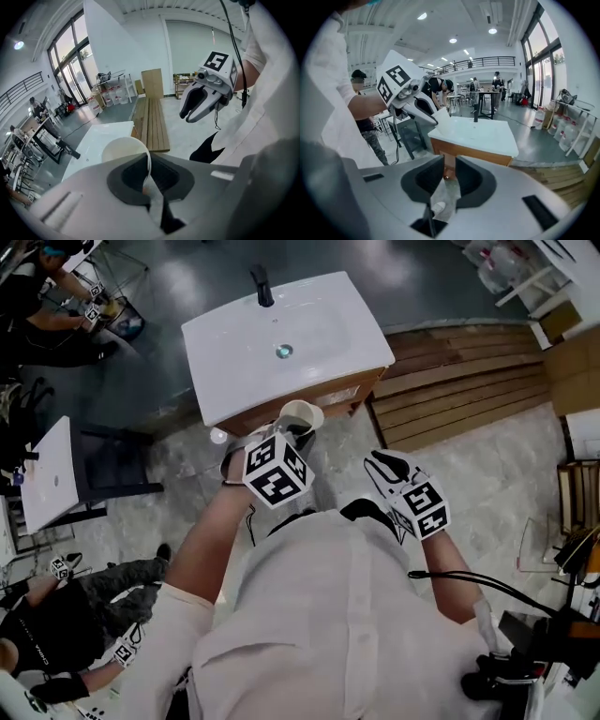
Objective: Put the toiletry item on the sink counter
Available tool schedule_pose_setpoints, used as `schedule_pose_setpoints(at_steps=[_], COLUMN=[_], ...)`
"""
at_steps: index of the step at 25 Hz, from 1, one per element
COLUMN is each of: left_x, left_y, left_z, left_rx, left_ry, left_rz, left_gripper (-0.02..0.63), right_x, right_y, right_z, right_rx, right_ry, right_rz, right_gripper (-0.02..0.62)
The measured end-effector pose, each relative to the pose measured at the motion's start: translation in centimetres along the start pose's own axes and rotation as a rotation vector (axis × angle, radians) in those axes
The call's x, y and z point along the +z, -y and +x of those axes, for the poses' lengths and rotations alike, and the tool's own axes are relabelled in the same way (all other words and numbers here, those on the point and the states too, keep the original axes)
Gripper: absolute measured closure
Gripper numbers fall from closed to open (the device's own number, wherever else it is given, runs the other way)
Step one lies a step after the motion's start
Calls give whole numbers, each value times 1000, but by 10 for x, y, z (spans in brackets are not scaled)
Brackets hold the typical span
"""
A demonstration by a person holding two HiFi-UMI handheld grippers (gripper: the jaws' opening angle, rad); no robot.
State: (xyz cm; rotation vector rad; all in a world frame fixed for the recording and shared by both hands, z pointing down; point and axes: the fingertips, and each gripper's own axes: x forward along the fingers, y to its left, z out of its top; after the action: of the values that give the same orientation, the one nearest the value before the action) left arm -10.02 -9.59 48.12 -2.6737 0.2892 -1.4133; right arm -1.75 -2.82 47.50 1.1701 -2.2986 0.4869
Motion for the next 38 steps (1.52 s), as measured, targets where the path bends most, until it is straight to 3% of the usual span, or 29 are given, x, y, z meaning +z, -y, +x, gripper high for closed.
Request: schedule_pose_setpoints(at_steps=[12, 23, 30, 38], left_x=[31, 94, 107, 114], left_y=[-153, -304, -366, -404], left_z=[89, 215, 288, 349], left_rx=[35, 75, 69, 41], left_ry=[-67, -172, -262, -336], left_rz=[71, 27, 24, 34], left_gripper=[592, 592, 591, 591], right_x=[31, 48, 38, 23], right_y=[80, 229, 303, 361], right_z=[51, 77, 75, 78], right_rx=[-7, 73, 97, 104], right_ry=[-13, -31, -58, -88], right_rz=[24, -1, 38, 85], right_gripper=[532, 534, 534, 534])
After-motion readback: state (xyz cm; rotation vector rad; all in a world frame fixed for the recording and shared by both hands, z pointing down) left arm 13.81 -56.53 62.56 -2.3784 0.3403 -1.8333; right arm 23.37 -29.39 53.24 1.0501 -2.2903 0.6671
